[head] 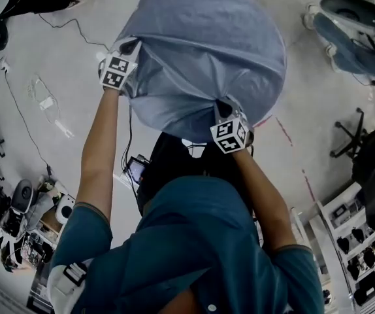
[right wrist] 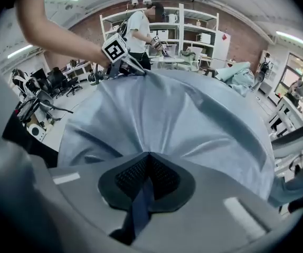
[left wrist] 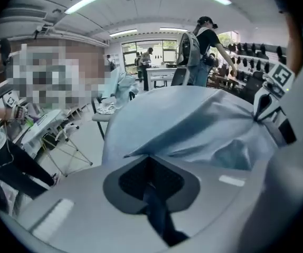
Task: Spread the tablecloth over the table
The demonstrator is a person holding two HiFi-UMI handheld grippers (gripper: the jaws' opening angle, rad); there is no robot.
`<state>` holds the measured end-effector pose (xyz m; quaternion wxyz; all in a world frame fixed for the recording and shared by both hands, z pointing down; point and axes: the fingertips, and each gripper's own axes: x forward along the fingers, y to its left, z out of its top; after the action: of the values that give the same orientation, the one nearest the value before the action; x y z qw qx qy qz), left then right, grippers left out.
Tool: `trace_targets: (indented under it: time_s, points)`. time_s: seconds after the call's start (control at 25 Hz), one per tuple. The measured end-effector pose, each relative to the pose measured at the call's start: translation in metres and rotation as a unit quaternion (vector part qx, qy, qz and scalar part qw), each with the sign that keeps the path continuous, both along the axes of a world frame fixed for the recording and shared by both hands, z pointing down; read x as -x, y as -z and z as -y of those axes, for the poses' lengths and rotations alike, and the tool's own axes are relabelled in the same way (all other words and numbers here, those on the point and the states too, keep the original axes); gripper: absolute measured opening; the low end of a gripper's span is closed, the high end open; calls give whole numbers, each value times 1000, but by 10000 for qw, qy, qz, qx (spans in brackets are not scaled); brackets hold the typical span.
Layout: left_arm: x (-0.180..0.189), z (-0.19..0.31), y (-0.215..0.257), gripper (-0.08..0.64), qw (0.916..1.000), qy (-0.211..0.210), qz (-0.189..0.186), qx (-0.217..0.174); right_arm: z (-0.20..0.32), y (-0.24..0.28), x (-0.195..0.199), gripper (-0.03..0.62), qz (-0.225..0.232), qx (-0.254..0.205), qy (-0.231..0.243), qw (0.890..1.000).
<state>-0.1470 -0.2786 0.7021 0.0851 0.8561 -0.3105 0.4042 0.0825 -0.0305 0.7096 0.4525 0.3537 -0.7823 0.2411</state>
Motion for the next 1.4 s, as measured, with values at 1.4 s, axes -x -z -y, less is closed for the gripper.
trace_targets:
  time_s: [1.4]
  points:
    - [41,-159,-12,2,9818,-1293,721,-1192,-82,-5,166,11,-65,-379,-212,9990]
